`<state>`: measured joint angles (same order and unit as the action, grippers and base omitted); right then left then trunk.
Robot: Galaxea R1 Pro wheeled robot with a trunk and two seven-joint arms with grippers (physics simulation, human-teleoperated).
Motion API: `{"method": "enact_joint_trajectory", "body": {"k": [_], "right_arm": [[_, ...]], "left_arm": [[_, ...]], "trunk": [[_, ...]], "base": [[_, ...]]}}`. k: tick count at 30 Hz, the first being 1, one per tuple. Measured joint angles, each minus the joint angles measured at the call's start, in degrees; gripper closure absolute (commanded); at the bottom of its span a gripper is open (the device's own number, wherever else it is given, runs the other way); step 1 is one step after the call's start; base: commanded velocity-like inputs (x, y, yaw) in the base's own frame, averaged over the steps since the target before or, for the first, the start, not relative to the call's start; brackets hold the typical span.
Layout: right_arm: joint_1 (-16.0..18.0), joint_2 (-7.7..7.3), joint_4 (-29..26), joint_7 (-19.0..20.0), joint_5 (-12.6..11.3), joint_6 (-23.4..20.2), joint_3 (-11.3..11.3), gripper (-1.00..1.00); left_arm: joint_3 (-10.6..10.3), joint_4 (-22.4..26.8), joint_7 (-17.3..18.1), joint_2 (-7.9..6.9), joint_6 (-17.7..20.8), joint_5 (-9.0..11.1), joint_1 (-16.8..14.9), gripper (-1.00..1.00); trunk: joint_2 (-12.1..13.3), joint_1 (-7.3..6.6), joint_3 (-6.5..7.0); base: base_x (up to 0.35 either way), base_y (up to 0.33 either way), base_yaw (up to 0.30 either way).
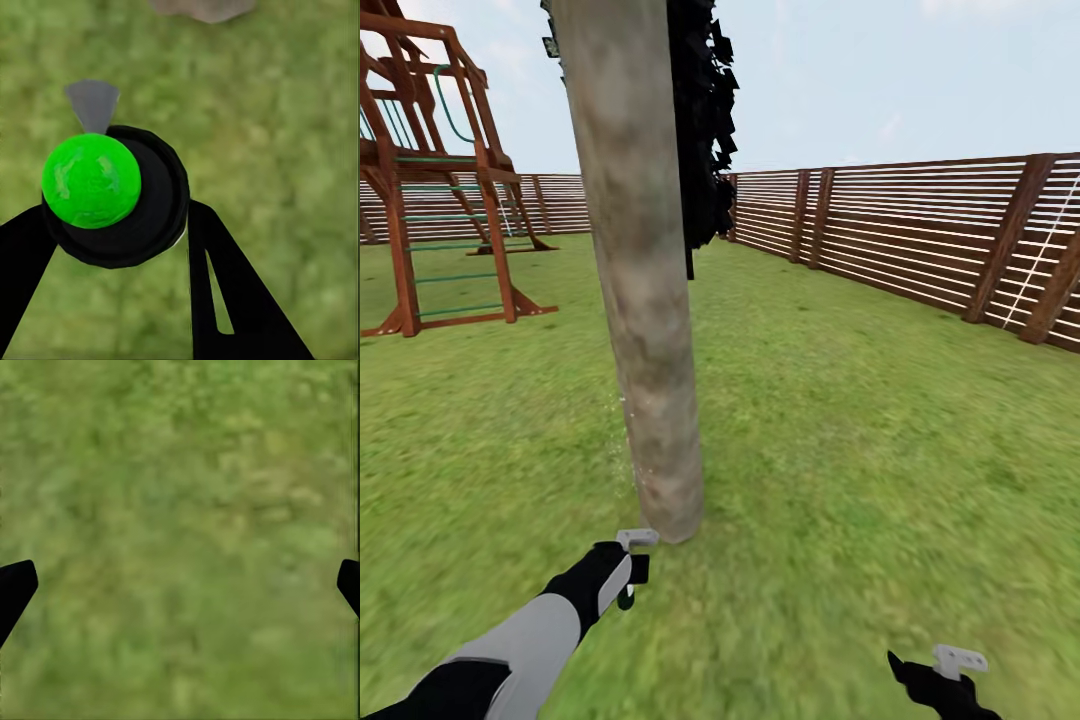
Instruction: In the garden, pick up the pesticide atomizer on the floor and spray pesticide onto both trees until each tree trunk is fully covered.
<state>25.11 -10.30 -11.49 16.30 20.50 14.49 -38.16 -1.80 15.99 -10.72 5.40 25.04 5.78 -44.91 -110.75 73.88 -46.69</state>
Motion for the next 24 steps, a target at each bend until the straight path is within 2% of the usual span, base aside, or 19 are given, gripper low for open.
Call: {"method": "enact_joint_trajectory", "body": {"k": [3, 7, 10, 15, 17, 19, 20, 23, 24], "right_arm": [[0.02, 0.34, 0.26, -0.08, -0.02, 0.25, 0.0, -1.0], [-0.03, -1.85, 0.27, -0.05, -0.02, 0.52, -0.07, -1.0], [-0.06, -1.93, 0.55, -0.04, 0.01, 0.54, 0.01, -1.0], [-0.04, -1.89, 0.59, 0.04, 0.07, 0.46, 0.1, -1.0], [-0.04, -1.83, 0.59, 0.04, 0.1, 0.45, 0.11, -1.0], [-0.05, -1.83, 0.59, 0.04, 0.08, 0.51, 0.11, -1.0], [-0.06, -1.82, 0.59, 0.05, 0.05, 0.5, 0.09, -1.0], [-0.06, -1.9, 0.59, 0.06, -0.01, 0.54, 0.02, -1.0], [-0.06, -1.91, 0.59, 0.06, -0.02, 0.54, 0.02, -1.0]], "left_arm": [[0.05, -0.45, -0.04, 0.25, 0.01, 0.12, 0.14, 1.0], [0.05, -0.24, 0.08, 0.81, 0.01, -0.03, 0.17, 1.0], [0.01, 0.22, 0.09, 1.15, 0.01, -0.1, 0.17, 1.0], [-0.03, -0.47, 0.52, 2.5, -0.01, 0.03, 0.63, 1.0], [-3.55, -0.44, 0.63, 3.11, 0.06, -0.06, 1.17, 1.0], [-5.98, -0.44, 0.63, 3.63, 0.07, 0.06, 1.39, 1.0], [-6.35, -0.44, 0.53, 3.9, 0.08, -0.03, 1.43, 1.0], [-6.79, -0.37, 0.04, 3.18, 0.17, -0.42, 1.39, 1.0], [-6.69, -0.05, -0.01, 1.56, 0.43, -0.71, 1.27, 1.0]], "trunk": [[0.0, 0.0, 0.0], [0.0, 0.0, 0.0], [0.0, 0.0, 0.0], [0.0, 0.0, 0.0], [0.0, 0.0, 0.0], [0.0, 0.0, 0.0], [0.0, 0.0, 0.0], [0.0, 0.0, 0.0], [0.0, 0.0, 0.0]], "base": [[0.237, 0.0, 0.0], [0.235, -0.069, 0.0], [0.193, -0.092, 0.0], [0.02, -0.009, 0.0], [0.0, 0.0, 0.0], [0.0, 0.0, 0.0], [0.0, 0.0, 0.0], [0.0, 0.0, 0.0], [0.0, 0.0, 0.0]]}}
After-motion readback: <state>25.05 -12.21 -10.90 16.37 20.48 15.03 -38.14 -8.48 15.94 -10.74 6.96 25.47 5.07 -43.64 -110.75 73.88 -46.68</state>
